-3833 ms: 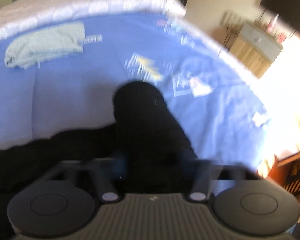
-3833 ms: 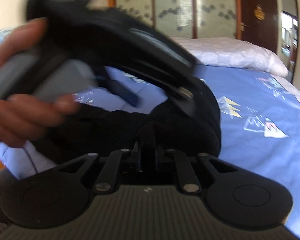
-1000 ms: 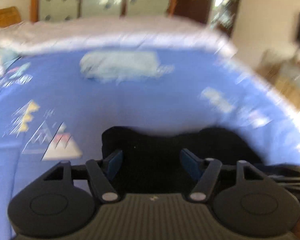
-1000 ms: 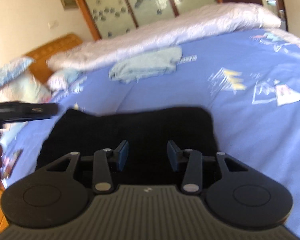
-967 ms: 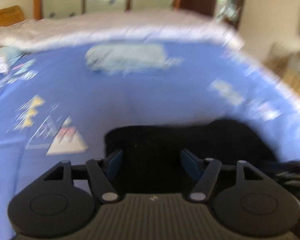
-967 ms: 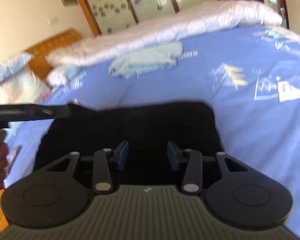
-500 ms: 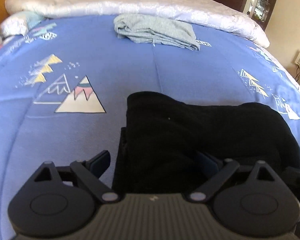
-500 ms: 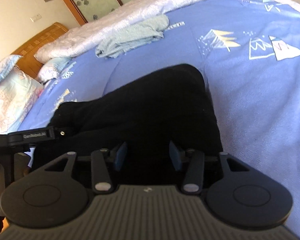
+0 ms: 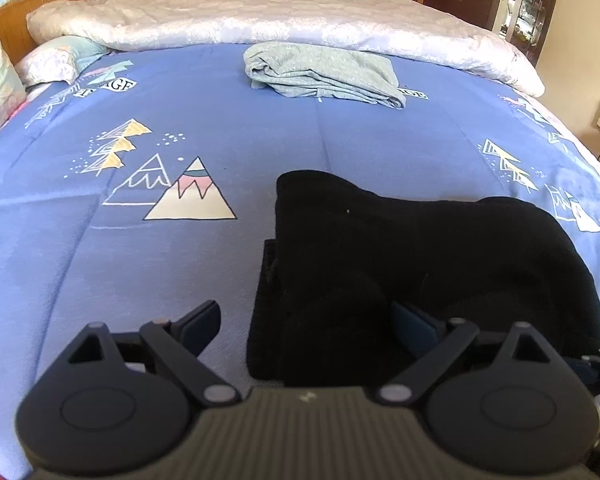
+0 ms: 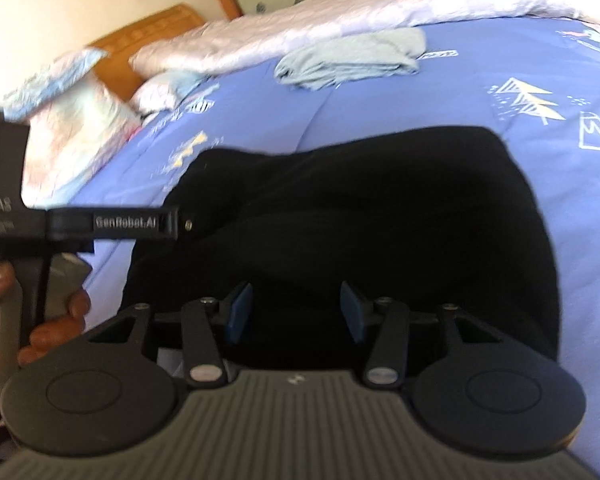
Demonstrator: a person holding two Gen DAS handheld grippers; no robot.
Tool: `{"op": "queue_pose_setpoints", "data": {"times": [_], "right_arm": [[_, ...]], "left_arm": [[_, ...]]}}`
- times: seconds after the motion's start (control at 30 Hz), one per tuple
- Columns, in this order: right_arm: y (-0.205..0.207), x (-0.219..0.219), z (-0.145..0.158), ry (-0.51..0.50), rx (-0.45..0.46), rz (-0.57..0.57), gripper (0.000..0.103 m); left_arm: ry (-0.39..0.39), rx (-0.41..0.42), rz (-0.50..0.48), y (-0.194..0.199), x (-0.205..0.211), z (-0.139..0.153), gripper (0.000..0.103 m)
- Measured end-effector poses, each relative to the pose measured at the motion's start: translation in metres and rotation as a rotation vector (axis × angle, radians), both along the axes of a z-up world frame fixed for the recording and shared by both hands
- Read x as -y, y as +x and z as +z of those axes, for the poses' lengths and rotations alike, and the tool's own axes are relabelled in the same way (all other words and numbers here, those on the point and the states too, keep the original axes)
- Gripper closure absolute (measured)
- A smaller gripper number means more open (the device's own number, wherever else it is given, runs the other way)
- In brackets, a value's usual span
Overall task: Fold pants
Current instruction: 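Release the folded pants with both grippers and smooth the stack, then open both grippers and lift them off the folded black pants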
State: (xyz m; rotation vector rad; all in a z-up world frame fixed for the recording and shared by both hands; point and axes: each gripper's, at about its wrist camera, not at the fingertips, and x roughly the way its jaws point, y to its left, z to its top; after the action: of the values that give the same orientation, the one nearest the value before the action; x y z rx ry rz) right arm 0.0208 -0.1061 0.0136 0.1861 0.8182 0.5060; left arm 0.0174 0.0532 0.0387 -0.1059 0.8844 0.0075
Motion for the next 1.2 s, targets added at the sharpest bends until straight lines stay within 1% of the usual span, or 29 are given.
{"op": "queue_pose_setpoints", "data": {"times": [0.1,0.2,0.33,0.43,0.57,0.7,0.83,0.9,1.03,1.2], "right_arm": [[-0.002,-0.005,0.001,-0.013,0.008,0.025,0.05],[-0.006,-0.011,0.003,0.0,0.011,0.073,0.051],[-0.012,-0.02,0.01,-0.022,0.06,0.11,0.051],[-0.015,-0.021,0.014,-0.024,0.095,0.103,0.051],[-0.014,-0.016,0.014,-0.013,0.109,0.067,0.051],[-0.013,-0.007,0.013,0.009,0.093,0.008,0.051],[-0.008,-0.001,0.004,0.008,0.021,-0.039,0.051],[-0.008,-0.001,-0.002,-0.001,-0.009,-0.043,0.051],[-0.012,-0.003,-0.004,-0.019,-0.016,-0.041,0.051],[-0.019,-0.003,-0.004,-0.018,-0.009,-0.025,0.049]], "left_arm": [[0.014,0.002,0.005,-0.003,0.001,0.001,0.009],[0.018,0.001,0.014,-0.006,0.001,0.004,0.009],[0.012,0.002,0.025,-0.013,-0.001,0.008,0.009],[0.004,-0.003,0.031,-0.018,-0.004,0.01,0.009],[0.004,-0.005,0.032,-0.022,-0.006,0.009,0.009],[0.005,-0.008,0.034,-0.025,-0.006,0.008,0.009],[0.014,-0.009,0.033,-0.028,-0.005,0.008,0.009],[0.022,-0.008,0.03,-0.03,-0.004,0.008,0.009],[0.036,-0.007,0.03,-0.035,-0.002,0.006,0.009],[0.042,-0.009,0.017,-0.045,-0.001,0.002,0.009]]}}
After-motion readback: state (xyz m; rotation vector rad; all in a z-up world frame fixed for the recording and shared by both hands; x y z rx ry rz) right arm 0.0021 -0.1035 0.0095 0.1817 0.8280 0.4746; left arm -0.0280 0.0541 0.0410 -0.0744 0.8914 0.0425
